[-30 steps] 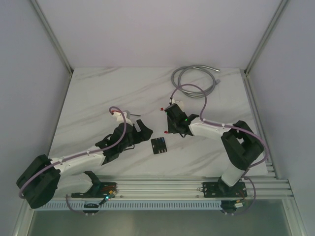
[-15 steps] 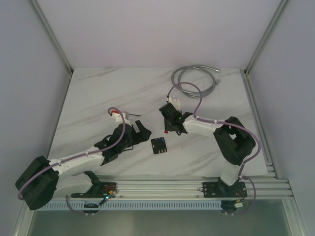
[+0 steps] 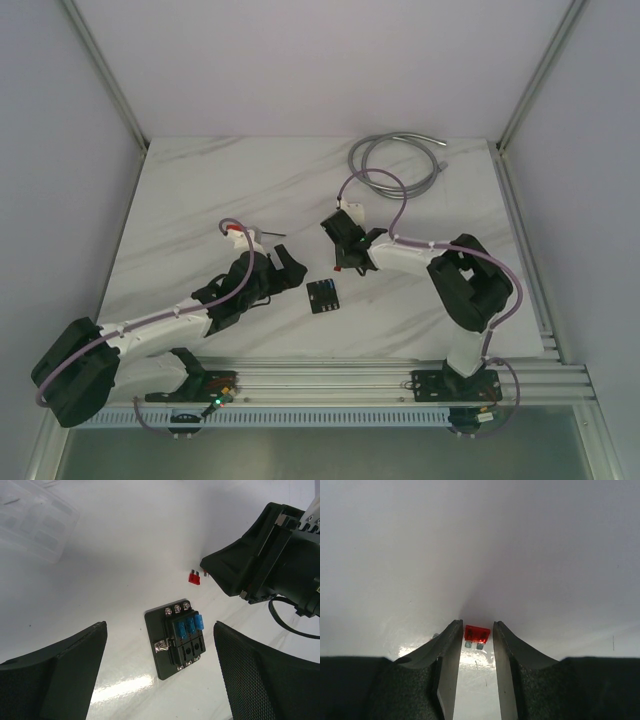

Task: Snap on the fuse box
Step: Pick up the fuse from the center of the board.

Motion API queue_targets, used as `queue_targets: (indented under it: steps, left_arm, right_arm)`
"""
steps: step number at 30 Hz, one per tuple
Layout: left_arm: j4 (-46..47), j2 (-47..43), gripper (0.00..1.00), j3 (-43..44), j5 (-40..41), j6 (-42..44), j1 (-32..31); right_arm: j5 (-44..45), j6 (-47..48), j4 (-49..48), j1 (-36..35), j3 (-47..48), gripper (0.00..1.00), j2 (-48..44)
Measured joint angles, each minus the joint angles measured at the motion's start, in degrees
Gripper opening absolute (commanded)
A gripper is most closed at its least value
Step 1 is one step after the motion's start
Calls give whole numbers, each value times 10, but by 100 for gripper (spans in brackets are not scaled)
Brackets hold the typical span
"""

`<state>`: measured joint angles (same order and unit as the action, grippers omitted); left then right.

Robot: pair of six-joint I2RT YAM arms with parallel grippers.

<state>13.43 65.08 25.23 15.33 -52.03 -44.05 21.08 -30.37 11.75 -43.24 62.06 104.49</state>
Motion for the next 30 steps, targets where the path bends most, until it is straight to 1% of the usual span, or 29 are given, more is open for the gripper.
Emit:
queue_targets:
  steps: [17, 23, 30]
  left_arm:
    - [-2, 0, 96, 0, 0, 0, 0]
    - [-2, 0, 96, 0, 0, -2, 0]
    - [-2, 0, 94, 0, -3, -4, 0]
  right_arm:
    - [0, -2, 12, -1, 9, 34, 5]
    - [1, -3, 16, -2, 9, 27, 5]
    - [1, -3, 17, -3, 9, 25, 3]
